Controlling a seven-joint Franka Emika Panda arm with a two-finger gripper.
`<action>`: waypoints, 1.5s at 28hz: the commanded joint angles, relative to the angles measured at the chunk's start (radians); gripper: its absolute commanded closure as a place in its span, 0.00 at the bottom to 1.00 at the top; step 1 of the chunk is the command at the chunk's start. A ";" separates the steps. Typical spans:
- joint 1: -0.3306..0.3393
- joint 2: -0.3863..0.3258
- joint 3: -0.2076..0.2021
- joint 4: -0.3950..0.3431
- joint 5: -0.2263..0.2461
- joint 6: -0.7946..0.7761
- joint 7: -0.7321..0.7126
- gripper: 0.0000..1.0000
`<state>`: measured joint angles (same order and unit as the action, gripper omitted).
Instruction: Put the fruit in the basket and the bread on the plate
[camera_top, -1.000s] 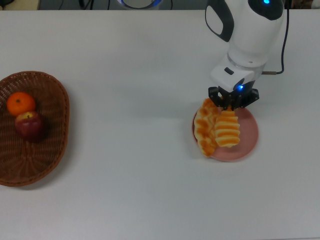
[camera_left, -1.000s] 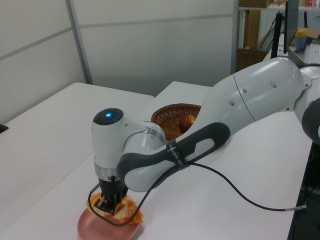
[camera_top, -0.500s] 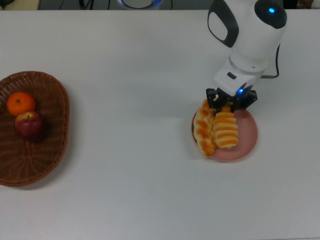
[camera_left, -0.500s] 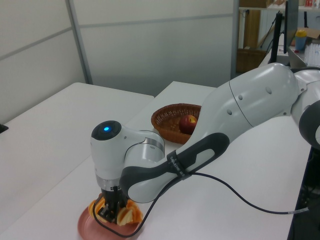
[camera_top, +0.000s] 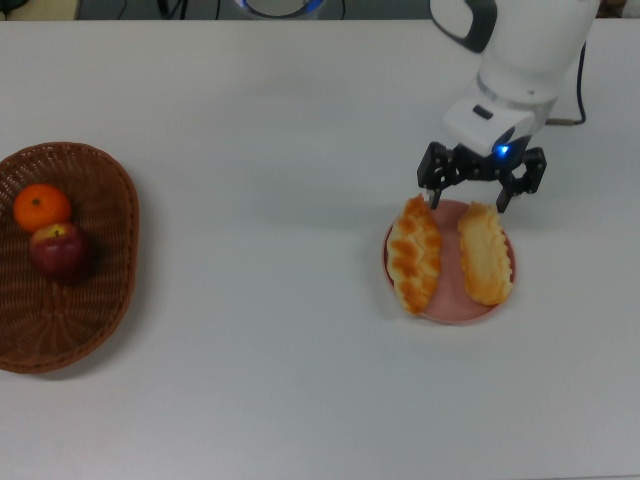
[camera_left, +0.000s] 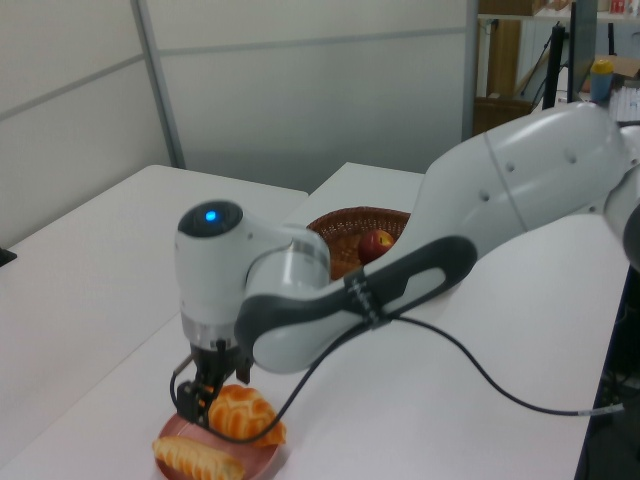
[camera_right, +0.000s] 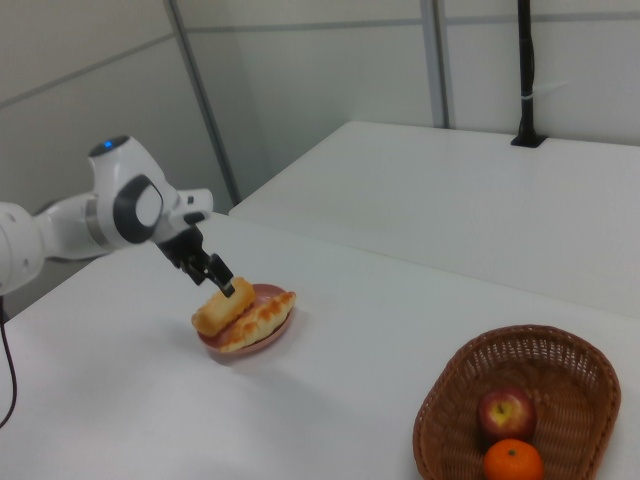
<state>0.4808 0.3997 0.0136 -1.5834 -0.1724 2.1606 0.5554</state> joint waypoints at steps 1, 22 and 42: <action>-0.019 -0.102 -0.006 -0.006 -0.004 -0.088 0.012 0.00; -0.226 -0.369 -0.282 -0.009 0.180 -0.530 -0.474 0.00; -0.373 -0.409 -0.100 -0.070 0.180 -0.516 -0.502 0.00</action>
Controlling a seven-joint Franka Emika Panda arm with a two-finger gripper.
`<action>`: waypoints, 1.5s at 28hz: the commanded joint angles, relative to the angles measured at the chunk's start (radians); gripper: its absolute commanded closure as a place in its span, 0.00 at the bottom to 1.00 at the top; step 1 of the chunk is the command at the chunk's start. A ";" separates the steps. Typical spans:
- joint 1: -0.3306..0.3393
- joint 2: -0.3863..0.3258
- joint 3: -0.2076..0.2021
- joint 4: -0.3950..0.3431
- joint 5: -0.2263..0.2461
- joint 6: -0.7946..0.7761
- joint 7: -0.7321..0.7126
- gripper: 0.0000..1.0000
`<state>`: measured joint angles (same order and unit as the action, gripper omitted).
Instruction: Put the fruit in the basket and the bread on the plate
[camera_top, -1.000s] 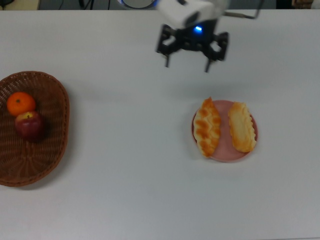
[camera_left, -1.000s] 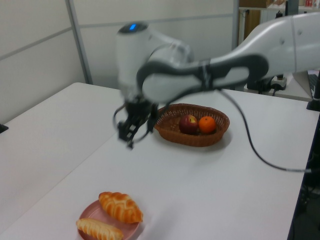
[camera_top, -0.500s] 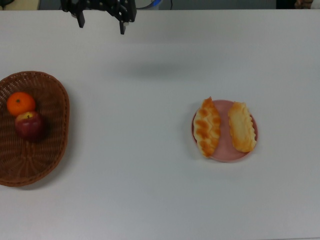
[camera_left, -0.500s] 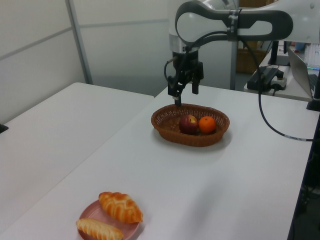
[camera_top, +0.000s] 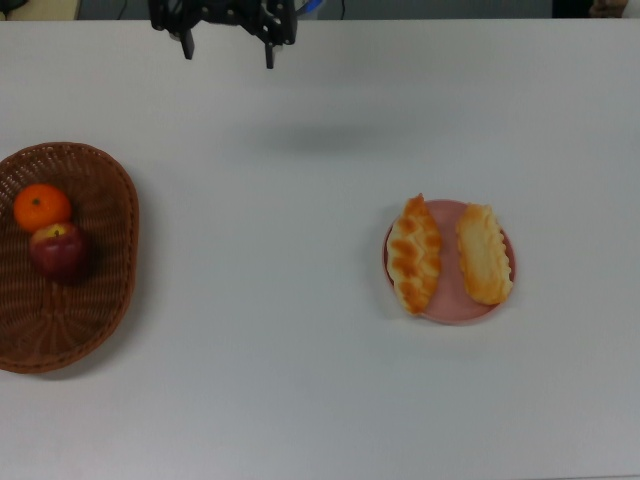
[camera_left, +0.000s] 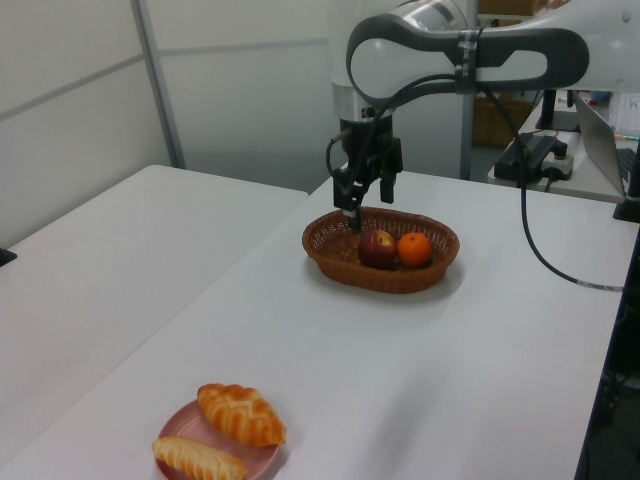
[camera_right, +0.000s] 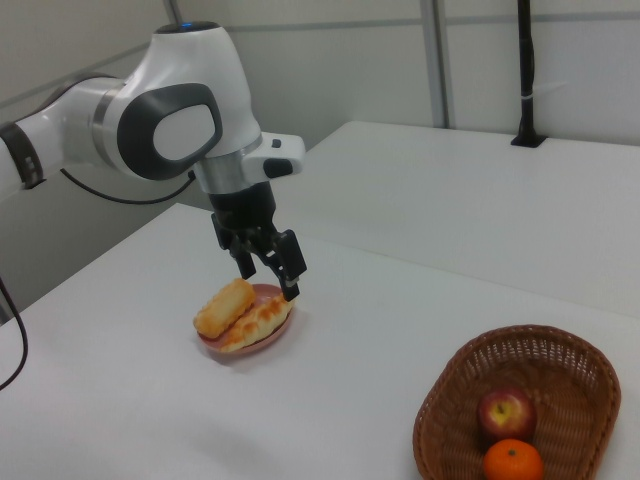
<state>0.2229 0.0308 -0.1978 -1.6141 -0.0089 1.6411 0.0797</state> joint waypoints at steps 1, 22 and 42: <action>-0.143 -0.040 0.138 -0.040 0.017 0.003 -0.026 0.00; -0.223 -0.060 0.235 -0.050 0.017 -0.007 -0.011 0.00; -0.169 -0.104 0.159 -0.079 0.015 -0.004 -0.011 0.00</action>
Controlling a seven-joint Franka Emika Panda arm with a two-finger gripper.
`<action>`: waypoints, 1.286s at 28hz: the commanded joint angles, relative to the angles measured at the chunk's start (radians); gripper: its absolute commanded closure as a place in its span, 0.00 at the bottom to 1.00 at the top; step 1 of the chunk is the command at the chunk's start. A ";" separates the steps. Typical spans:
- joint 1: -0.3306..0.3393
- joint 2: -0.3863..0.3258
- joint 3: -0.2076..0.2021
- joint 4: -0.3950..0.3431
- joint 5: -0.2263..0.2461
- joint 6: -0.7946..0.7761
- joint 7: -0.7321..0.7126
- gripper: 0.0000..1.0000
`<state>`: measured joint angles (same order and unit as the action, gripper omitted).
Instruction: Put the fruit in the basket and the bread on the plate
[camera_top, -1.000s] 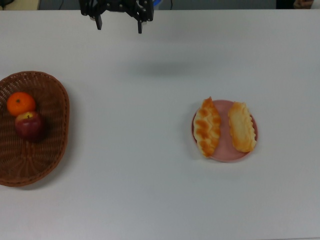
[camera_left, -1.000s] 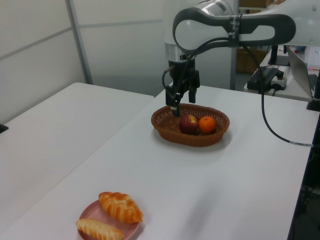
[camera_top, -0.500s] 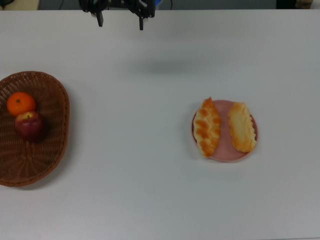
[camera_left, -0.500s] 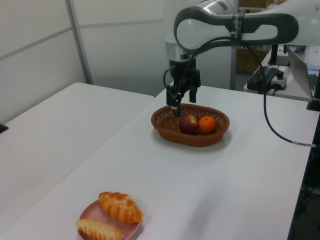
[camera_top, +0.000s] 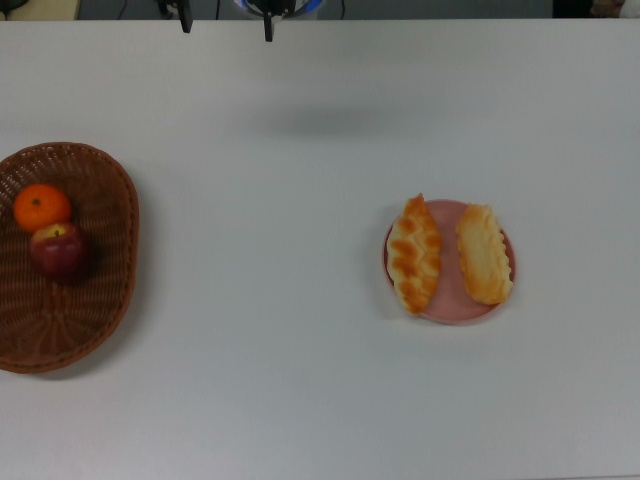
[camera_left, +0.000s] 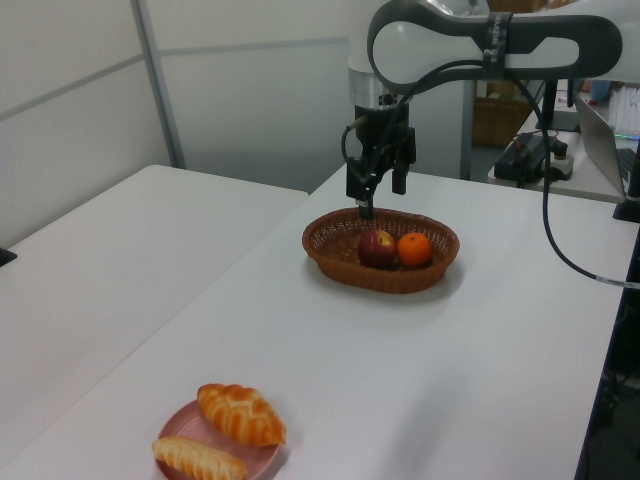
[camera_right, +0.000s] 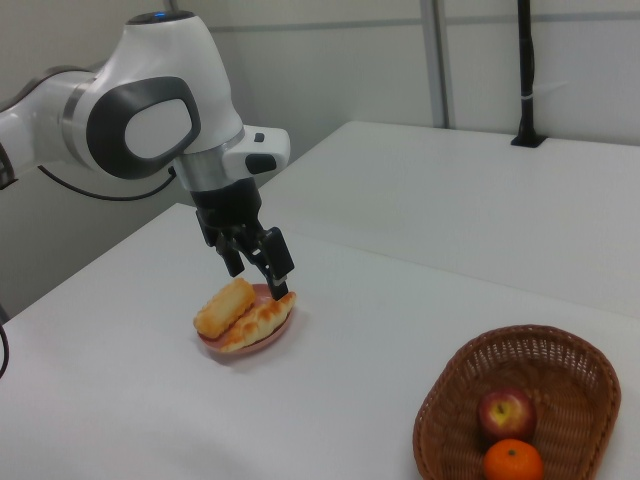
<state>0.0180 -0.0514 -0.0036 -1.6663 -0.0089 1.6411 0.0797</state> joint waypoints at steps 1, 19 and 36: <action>0.048 -0.022 -0.045 -0.027 0.015 -0.003 -0.011 0.00; 0.108 -0.013 -0.101 -0.026 0.015 0.000 -0.011 0.00; 0.108 0.036 -0.093 -0.021 0.053 0.003 -0.041 0.00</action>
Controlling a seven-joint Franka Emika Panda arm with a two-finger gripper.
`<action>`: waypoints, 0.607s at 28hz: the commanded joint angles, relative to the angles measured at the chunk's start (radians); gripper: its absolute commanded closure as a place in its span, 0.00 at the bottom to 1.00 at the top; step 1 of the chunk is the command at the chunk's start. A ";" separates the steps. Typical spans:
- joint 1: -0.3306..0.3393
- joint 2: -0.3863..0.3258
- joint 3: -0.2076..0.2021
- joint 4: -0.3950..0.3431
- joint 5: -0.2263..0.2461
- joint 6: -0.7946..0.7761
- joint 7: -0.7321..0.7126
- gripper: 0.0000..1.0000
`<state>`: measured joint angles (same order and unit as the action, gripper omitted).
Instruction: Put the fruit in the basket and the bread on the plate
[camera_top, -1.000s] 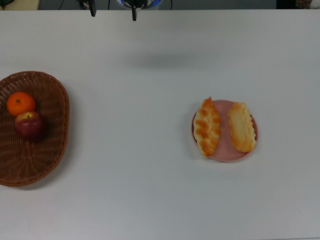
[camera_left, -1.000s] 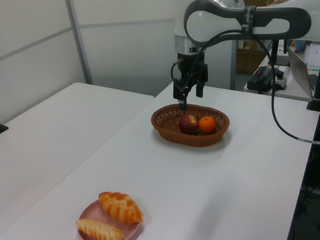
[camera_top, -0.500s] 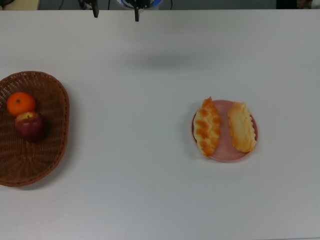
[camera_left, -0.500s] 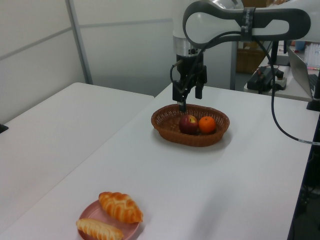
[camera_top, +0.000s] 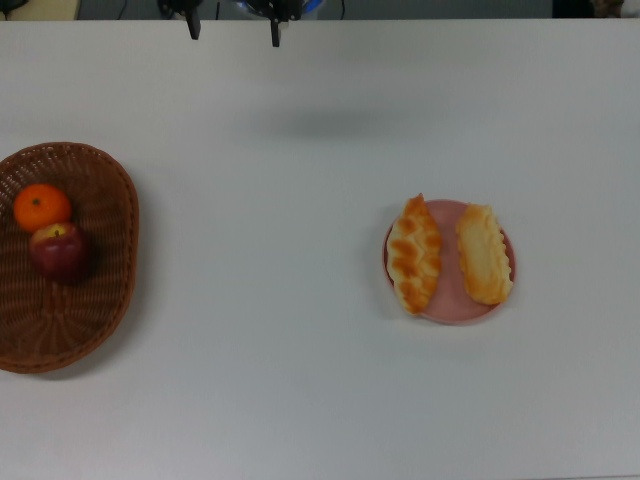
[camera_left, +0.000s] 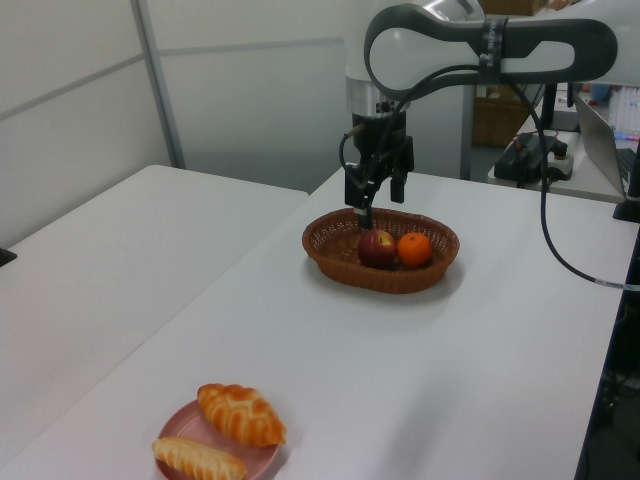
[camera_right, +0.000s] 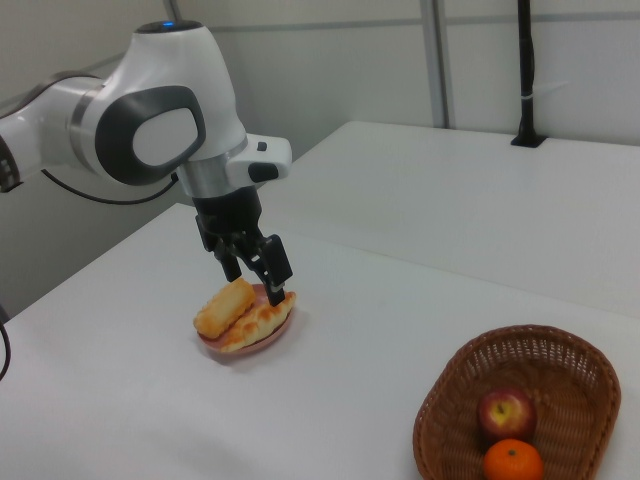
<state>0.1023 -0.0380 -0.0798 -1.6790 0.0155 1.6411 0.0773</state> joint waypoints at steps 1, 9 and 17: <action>0.023 0.030 -0.015 -0.007 0.029 0.005 -0.039 0.00; 0.025 0.055 -0.012 0.013 0.034 0.022 -0.039 0.00; 0.025 0.053 -0.014 0.015 0.038 0.026 -0.037 0.00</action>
<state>0.1137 0.0172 -0.0792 -1.6715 0.0303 1.6561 0.0611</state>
